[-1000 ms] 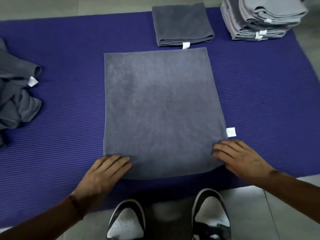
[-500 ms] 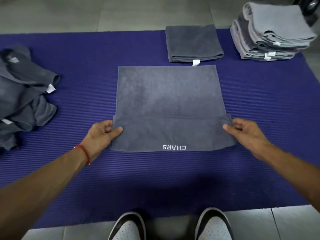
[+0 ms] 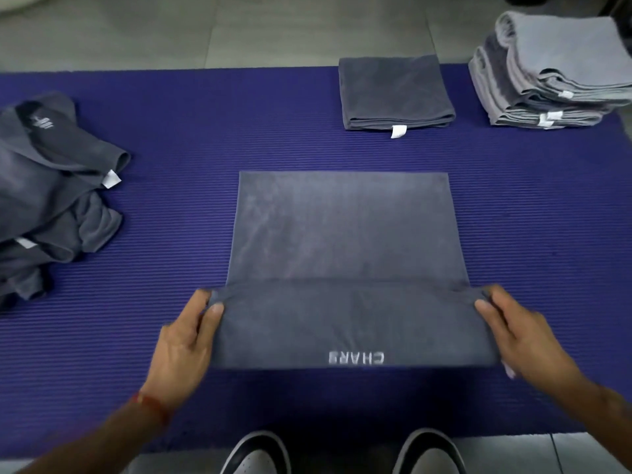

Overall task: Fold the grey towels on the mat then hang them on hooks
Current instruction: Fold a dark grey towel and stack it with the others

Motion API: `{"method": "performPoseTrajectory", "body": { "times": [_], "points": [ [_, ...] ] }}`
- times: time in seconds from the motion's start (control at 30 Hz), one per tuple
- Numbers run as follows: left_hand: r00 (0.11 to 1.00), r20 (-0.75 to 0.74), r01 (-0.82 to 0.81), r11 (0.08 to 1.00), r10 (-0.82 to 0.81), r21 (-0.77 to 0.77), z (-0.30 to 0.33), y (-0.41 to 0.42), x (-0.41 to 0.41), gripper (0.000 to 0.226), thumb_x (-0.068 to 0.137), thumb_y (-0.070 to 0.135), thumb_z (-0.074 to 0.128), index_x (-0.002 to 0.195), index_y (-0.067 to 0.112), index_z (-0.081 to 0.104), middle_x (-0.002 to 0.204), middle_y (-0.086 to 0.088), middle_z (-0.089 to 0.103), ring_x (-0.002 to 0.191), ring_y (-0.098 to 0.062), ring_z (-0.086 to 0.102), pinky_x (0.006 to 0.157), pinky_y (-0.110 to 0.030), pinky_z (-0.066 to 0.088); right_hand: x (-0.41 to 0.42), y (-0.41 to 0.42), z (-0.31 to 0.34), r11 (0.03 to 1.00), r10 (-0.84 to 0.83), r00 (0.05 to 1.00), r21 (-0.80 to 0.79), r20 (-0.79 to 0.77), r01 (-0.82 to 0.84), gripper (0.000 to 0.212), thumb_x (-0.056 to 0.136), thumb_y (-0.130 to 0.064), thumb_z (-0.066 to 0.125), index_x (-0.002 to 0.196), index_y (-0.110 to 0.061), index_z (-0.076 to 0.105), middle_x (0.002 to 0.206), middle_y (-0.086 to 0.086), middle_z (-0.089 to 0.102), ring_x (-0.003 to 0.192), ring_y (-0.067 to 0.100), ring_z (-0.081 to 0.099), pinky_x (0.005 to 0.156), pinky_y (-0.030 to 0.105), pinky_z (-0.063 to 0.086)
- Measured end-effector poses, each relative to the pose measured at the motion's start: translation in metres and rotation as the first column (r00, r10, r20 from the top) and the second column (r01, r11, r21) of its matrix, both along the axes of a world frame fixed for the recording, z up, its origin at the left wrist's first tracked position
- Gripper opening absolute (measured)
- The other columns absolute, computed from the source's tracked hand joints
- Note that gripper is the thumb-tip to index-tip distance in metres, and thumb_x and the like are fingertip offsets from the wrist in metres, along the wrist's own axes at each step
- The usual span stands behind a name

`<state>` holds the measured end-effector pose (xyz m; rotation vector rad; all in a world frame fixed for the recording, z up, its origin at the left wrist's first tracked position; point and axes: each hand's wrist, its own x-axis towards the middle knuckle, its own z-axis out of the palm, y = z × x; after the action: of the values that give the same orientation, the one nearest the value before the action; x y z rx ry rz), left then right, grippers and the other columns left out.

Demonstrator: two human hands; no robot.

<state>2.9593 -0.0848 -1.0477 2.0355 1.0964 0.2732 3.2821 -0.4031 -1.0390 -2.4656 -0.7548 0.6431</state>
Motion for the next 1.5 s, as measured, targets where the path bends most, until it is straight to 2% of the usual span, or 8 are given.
{"method": "performPoseTrajectory", "body": {
  "times": [0.17, 0.33, 0.63, 0.83, 1.03, 1.23, 1.4, 1.5],
  "points": [
    [0.978, -0.163, -0.135, 0.991, 0.133, 0.003, 0.020, -0.039, -0.019, 0.016, 0.102, 0.031, 0.052, 0.097, 0.045, 0.046, 0.071, 0.011, 0.062, 0.089, -0.043, 0.068, 0.071, -0.041, 0.040, -0.022, -0.020, 0.010, 0.998, -0.067, 0.997, -0.005, -0.026, 0.067, 0.061, 0.072, -0.099, 0.022, 0.091, -0.048, 0.050, 0.064, -0.009, 0.065, 0.057, 0.009, 0.063, 0.048, 0.021, 0.043],
    [0.996, 0.039, -0.081, 0.992, 0.078, 0.097, 0.029, 0.015, 0.036, 0.020, 0.103, 0.038, 0.044, 0.089, 0.024, 0.042, 0.070, 0.007, 0.059, 0.064, -0.010, 0.060, 0.061, -0.040, 0.042, 0.030, 0.028, 0.019, 0.979, -0.120, 0.989, 0.172, 0.083, 0.104, 0.016, 0.103, -0.040, 0.049, 0.092, -0.031, 0.056, 0.073, -0.009, 0.066, 0.067, 0.012, 0.063, 0.061, 0.025, 0.046],
    [0.976, -0.183, -0.135, 0.989, 0.121, -0.063, -0.037, 0.102, 0.110, 0.026, 0.097, 0.038, 0.061, 0.114, 0.018, 0.058, 0.093, 0.002, 0.065, 0.095, -0.026, 0.064, 0.077, -0.031, 0.043, 0.107, 0.093, -0.047, 0.962, -0.273, 0.961, -0.009, -0.048, 0.273, 0.034, 0.099, -0.044, 0.057, 0.122, -0.020, 0.066, 0.110, 0.000, 0.071, 0.103, 0.023, 0.066, 0.084, 0.035, 0.051],
    [0.977, -0.166, -0.138, 0.990, 0.131, -0.031, -0.031, 0.091, 0.103, 0.019, 0.091, 0.029, 0.072, 0.105, 0.019, 0.064, 0.087, 0.005, 0.063, 0.090, -0.018, 0.062, 0.088, -0.035, 0.050, 0.093, 0.096, -0.030, 0.951, -0.294, 0.956, 0.099, 0.010, 0.291, 0.029, 0.099, -0.032, 0.063, 0.122, -0.014, 0.067, 0.107, 0.002, 0.072, 0.098, 0.020, 0.066, 0.089, 0.034, 0.052],
    [0.967, 0.049, -0.250, 0.968, 0.250, -0.007, -0.030, 0.079, 0.094, 0.008, 0.095, 0.024, 0.067, 0.101, 0.024, 0.061, 0.090, 0.003, 0.064, 0.082, -0.014, 0.062, 0.073, -0.022, 0.042, 0.091, 0.104, -0.013, 0.921, -0.338, 0.939, 0.228, 0.062, 0.317, 0.022, 0.099, -0.030, 0.064, 0.115, -0.015, 0.066, 0.093, -0.004, 0.068, 0.088, 0.017, 0.065, 0.080, 0.030, 0.050],
    [0.953, -0.074, -0.301, 0.943, 0.294, -0.139, -0.033, 0.081, 0.096, 0.025, 0.094, 0.036, 0.067, 0.113, 0.022, 0.058, 0.085, 0.005, 0.066, 0.084, -0.019, 0.066, 0.077, -0.036, 0.052, 0.092, 0.107, -0.026, 0.927, -0.371, 0.929, 0.052, -0.015, 0.371, 0.034, 0.098, -0.035, 0.066, 0.121, -0.011, 0.068, 0.119, 0.006, 0.070, 0.105, 0.019, 0.064, 0.090, 0.030, 0.047],
    [0.970, -0.102, -0.237, 0.950, 0.221, -0.203, -0.026, 0.063, 0.068, 0.035, 0.091, 0.041, 0.070, 0.117, 0.024, 0.054, 0.084, 0.002, 0.072, 0.081, -0.022, 0.070, 0.078, -0.043, 0.057, 0.060, 0.081, -0.022, 0.906, -0.417, 0.906, 0.046, -0.066, 0.421, 0.045, 0.094, -0.043, 0.068, 0.128, -0.016, 0.057, 0.110, -0.001, 0.064, 0.098, 0.018, 0.059, 0.082, 0.031, 0.044],
    [0.985, -0.118, -0.148, 0.974, 0.129, -0.172, -0.031, 0.036, 0.037, 0.032, 0.091, 0.036, 0.071, 0.116, 0.031, 0.052, 0.074, 0.004, 0.072, 0.075, -0.011, 0.069, 0.073, -0.030, 0.052, 0.036, 0.057, -0.023, 0.927, -0.369, 0.928, 0.052, -0.059, 0.372, 0.056, 0.092, -0.039, 0.071, 0.136, -0.014, 0.047, 0.094, -0.011, 0.064, 0.089, 0.016, 0.063, 0.077, 0.030, 0.043]
  ]
}}
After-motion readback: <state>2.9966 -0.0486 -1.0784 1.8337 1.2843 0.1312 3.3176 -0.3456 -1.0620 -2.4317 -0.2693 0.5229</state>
